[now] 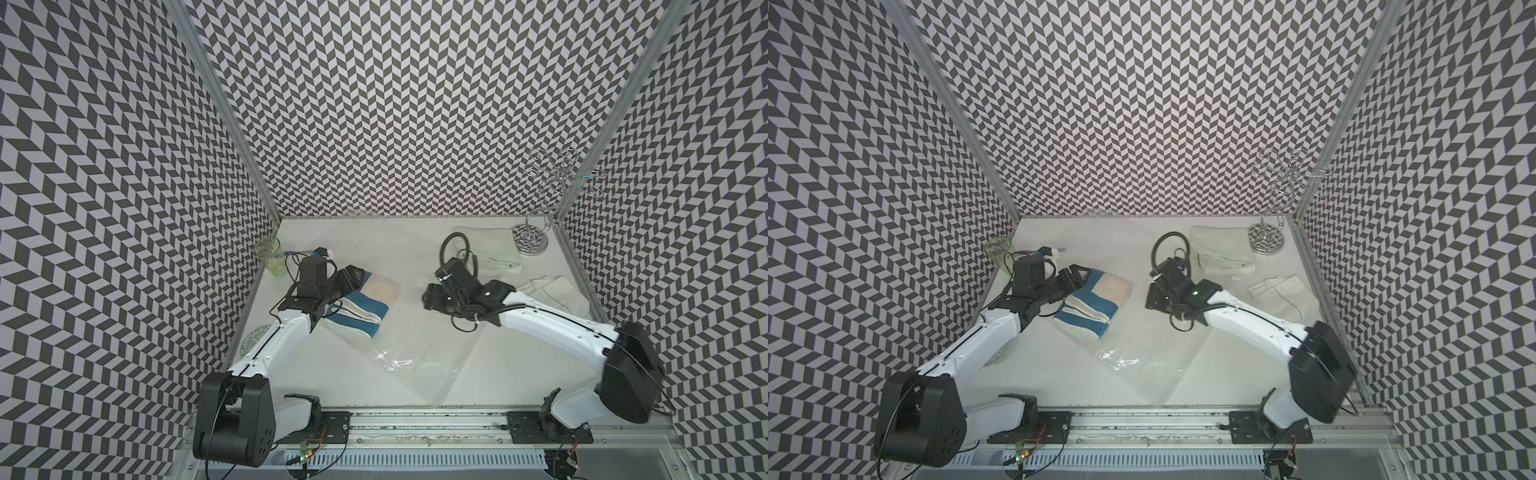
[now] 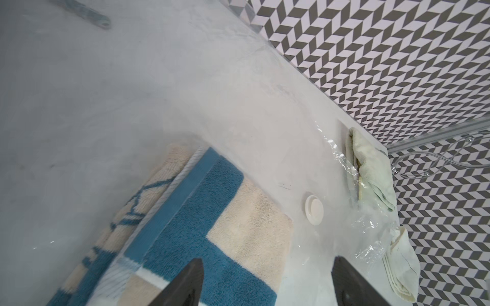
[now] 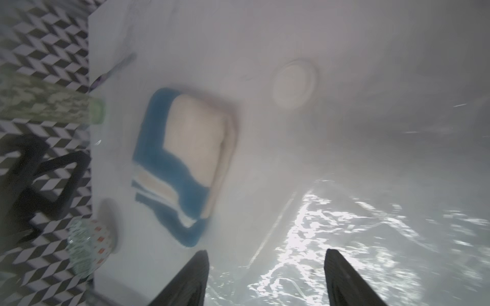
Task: Place the folded towel into the vacuum bag
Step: Place the towel at the center of the board, then move the towel in the vacuum bag.
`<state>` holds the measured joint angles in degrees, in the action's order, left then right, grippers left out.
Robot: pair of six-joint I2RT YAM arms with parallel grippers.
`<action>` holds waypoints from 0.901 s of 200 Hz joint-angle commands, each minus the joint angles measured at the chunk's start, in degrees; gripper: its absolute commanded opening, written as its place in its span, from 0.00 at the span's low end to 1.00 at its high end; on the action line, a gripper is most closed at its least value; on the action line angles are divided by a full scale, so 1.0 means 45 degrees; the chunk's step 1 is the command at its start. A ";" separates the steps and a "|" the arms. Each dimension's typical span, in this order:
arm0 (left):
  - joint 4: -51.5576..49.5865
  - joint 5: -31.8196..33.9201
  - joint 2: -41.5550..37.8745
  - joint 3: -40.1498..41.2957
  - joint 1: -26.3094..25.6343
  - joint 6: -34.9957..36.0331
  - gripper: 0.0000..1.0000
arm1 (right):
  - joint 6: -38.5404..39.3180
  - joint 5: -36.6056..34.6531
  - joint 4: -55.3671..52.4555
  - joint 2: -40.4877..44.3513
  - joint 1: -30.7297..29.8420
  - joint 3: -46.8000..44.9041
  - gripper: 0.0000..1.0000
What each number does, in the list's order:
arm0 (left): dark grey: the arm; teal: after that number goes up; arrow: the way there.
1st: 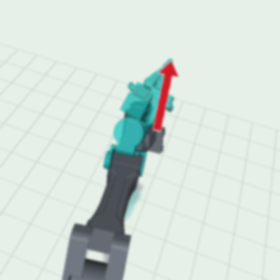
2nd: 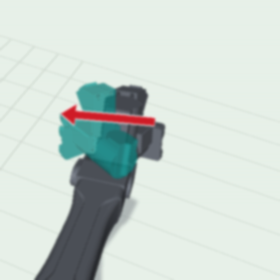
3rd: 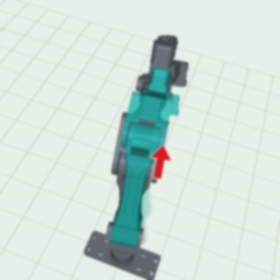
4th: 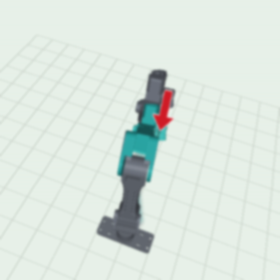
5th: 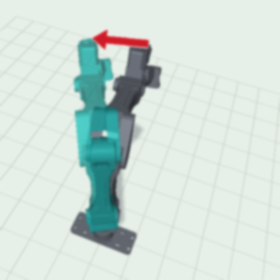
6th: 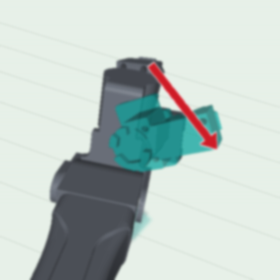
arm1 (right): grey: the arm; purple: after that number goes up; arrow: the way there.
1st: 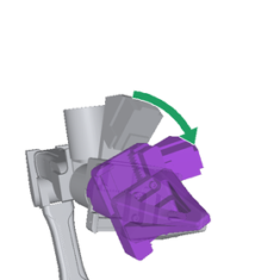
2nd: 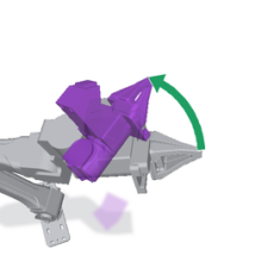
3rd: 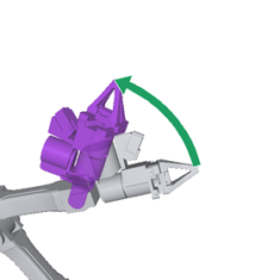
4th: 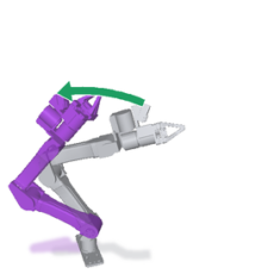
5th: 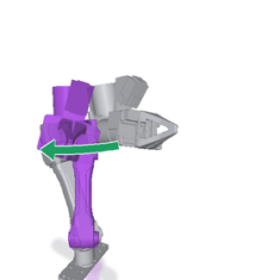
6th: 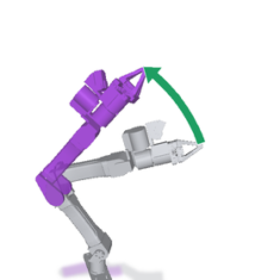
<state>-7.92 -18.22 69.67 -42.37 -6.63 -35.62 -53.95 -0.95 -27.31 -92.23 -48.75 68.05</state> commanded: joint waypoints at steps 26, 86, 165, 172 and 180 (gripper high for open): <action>-0.0846 0.0015 -0.1353 0.0063 0.0659 0.0190 0.79 | -0.3345 0.3727 0.3745 -0.2971 -0.0742 0.1223 0.74; -0.0723 -0.0621 -0.1870 0.0239 0.1261 0.0123 0.79 | -0.4270 0.4034 0.4450 -0.5020 -0.0905 0.1914 0.73; -0.0496 -0.1036 -0.2016 0.0632 0.1259 0.0187 0.78 | -0.4347 0.3967 0.4274 -0.6888 -0.0856 0.3576 0.56; -0.0565 -0.1030 -0.2070 0.0624 0.1259 0.0214 0.78 | -0.4233 0.3953 0.4288 -0.6851 -0.0798 0.3617 0.47; -0.0650 -0.1011 -0.2142 0.0594 0.1276 0.0239 0.78 | -0.4023 0.4006 0.4303 -0.6723 -0.0705 0.3656 0.38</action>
<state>-10.81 -21.80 61.78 -39.83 -1.08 -35.59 -72.95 17.43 -9.34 -122.30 -52.42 82.81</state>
